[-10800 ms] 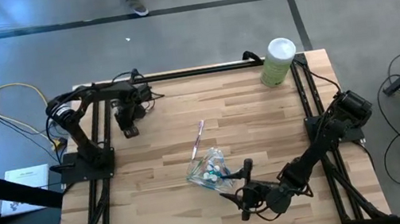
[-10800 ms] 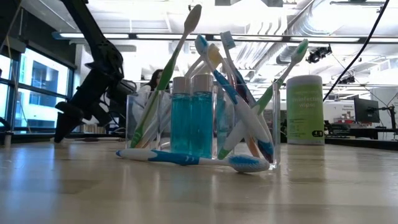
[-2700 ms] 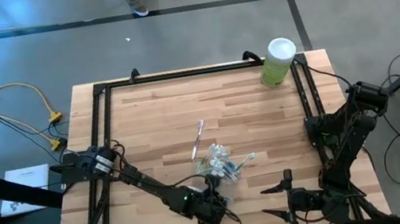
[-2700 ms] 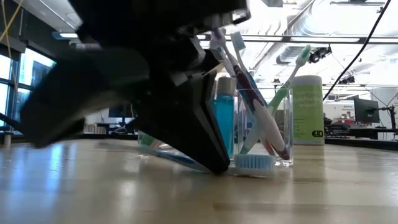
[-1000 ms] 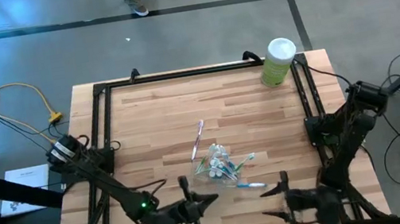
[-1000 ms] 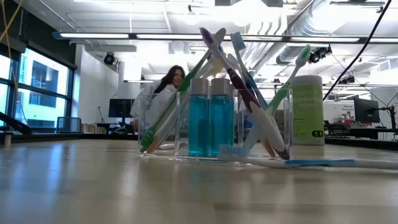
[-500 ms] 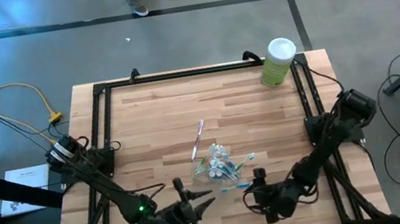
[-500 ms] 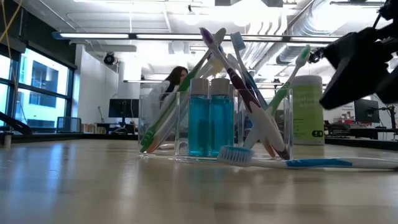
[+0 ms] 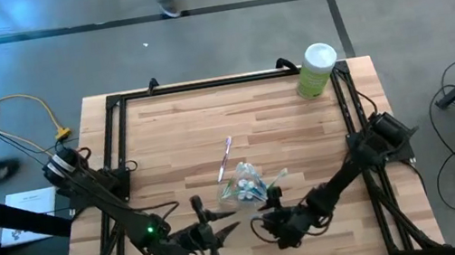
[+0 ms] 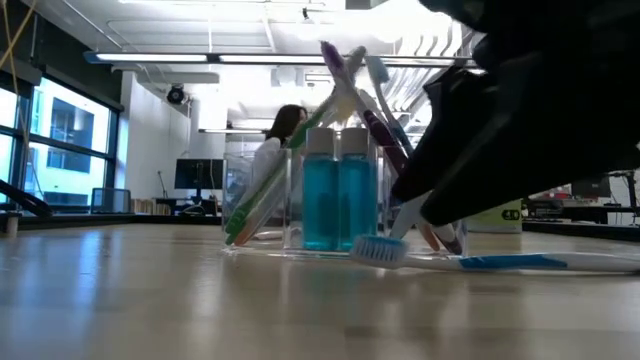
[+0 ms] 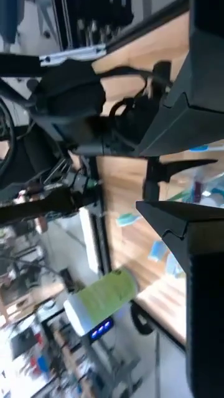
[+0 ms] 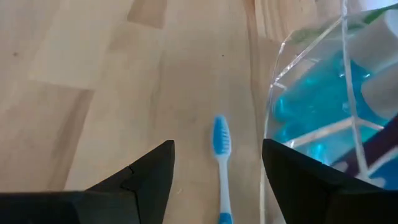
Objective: Pick & Place toothbrushing station
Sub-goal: Put the blue toothbrush into the transparent organizer
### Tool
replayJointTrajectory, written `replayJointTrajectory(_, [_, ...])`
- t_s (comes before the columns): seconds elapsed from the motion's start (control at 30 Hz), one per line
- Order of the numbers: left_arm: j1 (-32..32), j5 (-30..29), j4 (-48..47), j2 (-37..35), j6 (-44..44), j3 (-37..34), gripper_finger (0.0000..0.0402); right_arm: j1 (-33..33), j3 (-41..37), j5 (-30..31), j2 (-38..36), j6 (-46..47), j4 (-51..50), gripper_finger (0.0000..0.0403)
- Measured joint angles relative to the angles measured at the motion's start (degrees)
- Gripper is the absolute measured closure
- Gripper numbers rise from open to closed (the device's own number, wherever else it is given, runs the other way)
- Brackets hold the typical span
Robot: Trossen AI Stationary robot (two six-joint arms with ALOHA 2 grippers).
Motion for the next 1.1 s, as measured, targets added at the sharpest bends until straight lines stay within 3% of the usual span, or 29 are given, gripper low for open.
replayJointTrajectory(0.33, [-1.46,1.82,-10.73,-3.75,-8.46,0.02,0.0280,-1.64,0.05,-2.22,0.87,-0.28,0.29,0.0168])
replayJointTrajectory(0.53, [-3.61,1.54,-11.44,-3.75,-8.80,0.02,0.0280,-2.14,0.22,-1.01,1.38,-1.39,0.39,0.0168])
replayJointTrajectory(0.63, [-4.67,1.48,-11.49,-3.75,-8.85,0.02,0.0280,-1.12,0.49,2.69,1.49,-3.37,-1.69,0.0168])
replayJointTrajectory(0.83, [-6.20,-1.16,-11.92,-3.76,-8.66,0.01,0.0280,1.50,9.88,4.99,1.27,-2.47,-12.63,0.0168])
replayJointTrajectory(1.1, [-7.61,0.57,-16.75,-7.49,-11.79,0.02,0.0280,3.19,12.89,4.15,3.41,-1.10,-13.14,0.0168])
